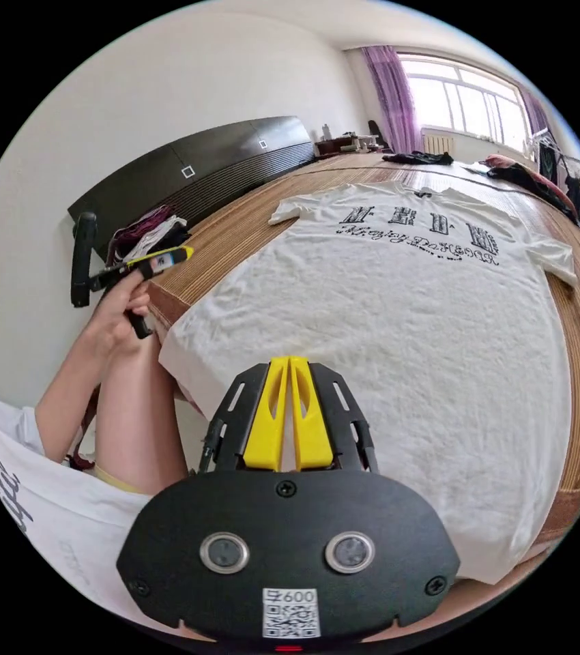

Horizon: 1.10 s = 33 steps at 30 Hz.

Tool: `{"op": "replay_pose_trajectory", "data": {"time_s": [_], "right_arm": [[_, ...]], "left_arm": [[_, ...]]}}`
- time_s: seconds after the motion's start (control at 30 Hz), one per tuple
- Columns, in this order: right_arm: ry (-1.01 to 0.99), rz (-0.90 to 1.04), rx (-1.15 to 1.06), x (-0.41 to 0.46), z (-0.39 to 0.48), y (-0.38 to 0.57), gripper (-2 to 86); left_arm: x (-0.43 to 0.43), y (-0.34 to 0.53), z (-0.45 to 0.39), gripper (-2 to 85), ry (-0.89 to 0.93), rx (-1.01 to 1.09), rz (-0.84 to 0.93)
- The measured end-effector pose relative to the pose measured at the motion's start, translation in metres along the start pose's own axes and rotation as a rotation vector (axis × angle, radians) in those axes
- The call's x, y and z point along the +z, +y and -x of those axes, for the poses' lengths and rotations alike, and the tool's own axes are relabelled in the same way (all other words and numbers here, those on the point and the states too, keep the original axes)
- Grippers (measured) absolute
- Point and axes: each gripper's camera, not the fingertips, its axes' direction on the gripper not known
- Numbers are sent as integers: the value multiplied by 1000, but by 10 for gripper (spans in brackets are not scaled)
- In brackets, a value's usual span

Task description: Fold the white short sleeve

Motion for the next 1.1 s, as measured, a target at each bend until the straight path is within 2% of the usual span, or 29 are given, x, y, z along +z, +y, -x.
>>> {"op": "replay_pose_trajectory", "data": {"time_s": [0.03, 0.1, 0.17, 0.23, 0.33, 0.4, 0.47, 0.53, 0.6, 0.77, 0.8, 0.87, 0.97, 1.1], "right_arm": [[32, 37, -39, 7, 5, 0, -8], [54, 75, -90, 15, 10, -2, -8], [74, -6, -140, 13, 16, -8, -8], [97, -123, -187, 12, 20, -19, -8], [119, -245, -222, 35, 14, -65, -6], [118, -300, -218, 60, 3, -104, -3], [103, -387, -134, 100, -21, -163, 8], [44, -363, -126, 140, -35, -209, 30], [-19, -317, -110, 186, -49, -252, 44], [50, -123, -77, 326, -88, -330, 100], [47, -122, -58, 336, -97, -333, 103], [-30, -113, 29, 368, -135, -335, 112], [-127, -68, 95, 401, -166, -328, 111], [-117, -52, 35, 435, -157, -308, 97]], "left_arm": [[8, -16, -7, 4, -17, -1, -74], [31, -43, -22, 4, -72, 17, -88], [48, -85, -44, 3, -92, 67, -76], [54, -111, -62, 3, -32, 144, -75], [70, -149, -86, 3, 27, 210, 59], [64, -168, -87, 3, 73, 187, 81], [54, -192, -60, 3, 222, 50, 85], [47, -208, -44, 3, 271, -20, 101], [32, -227, -45, 3, 239, 5, 102], [-24, -280, -77, 2, 24, 164, 32], [-28, -286, -76, 2, 40, 157, 38], [-47, -307, -52, 2, 205, 50, 58], [-71, -326, -15, 2, 359, -95, 32], [-89, -349, 16, 2, 457, -193, 46]]}}
